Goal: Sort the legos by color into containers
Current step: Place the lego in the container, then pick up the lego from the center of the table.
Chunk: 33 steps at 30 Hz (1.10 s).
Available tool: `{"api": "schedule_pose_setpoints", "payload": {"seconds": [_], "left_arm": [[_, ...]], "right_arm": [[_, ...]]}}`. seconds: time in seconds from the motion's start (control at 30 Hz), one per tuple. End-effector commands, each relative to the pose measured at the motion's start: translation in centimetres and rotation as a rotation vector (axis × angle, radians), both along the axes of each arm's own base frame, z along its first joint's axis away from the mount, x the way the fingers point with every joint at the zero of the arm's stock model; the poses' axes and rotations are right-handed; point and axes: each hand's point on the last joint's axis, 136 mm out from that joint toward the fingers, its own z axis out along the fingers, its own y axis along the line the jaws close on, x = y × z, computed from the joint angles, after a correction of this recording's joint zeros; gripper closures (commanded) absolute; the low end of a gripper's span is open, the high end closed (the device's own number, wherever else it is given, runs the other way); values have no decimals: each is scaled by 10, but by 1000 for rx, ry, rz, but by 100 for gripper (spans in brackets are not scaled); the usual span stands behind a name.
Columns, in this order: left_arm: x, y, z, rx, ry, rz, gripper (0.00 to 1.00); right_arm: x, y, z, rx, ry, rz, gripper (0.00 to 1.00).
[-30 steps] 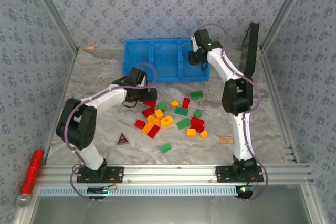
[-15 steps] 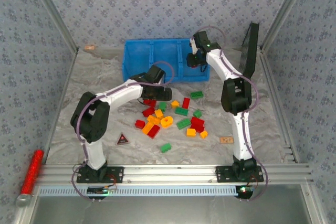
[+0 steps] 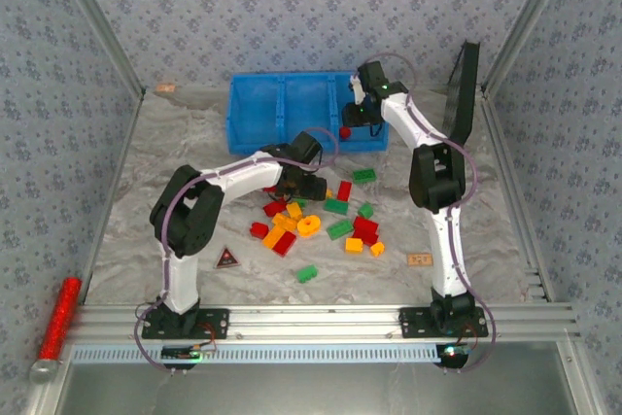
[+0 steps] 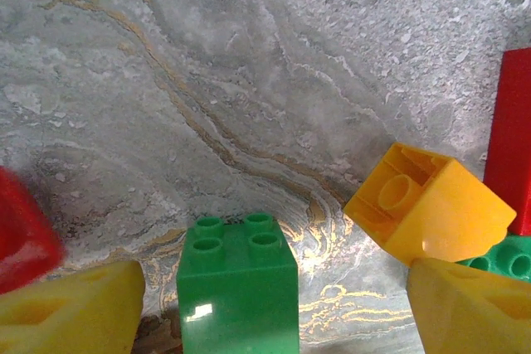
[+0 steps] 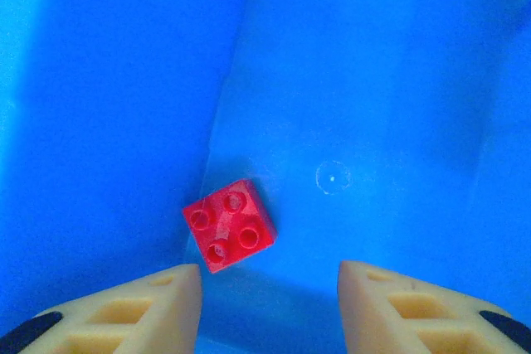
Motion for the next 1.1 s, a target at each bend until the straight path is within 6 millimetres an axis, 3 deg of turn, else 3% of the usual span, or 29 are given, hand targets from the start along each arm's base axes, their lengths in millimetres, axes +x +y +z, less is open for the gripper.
{"api": "schedule_pose_setpoints", "payload": {"seconds": [0.0,0.37,0.53,0.6,0.77,1.07], "left_arm": [[6,-1,-3,28,-7,4,20],[-3,-1,-22,37,53,-18,34],[-12,3,-25,40,80,-30,34],[-16,3,-24,28,84,-39,30],[-23,5,-23,17,93,-46,28],[-30,12,-27,32,107,-45,33]], "right_arm": [[-11,4,25,32,-20,29,51],[-77,3,39,53,29,2,51],[-106,1,39,50,69,3,50],[-115,1,38,49,77,9,50],[-126,-1,34,36,92,7,50],[-126,8,39,51,85,19,50]]}}
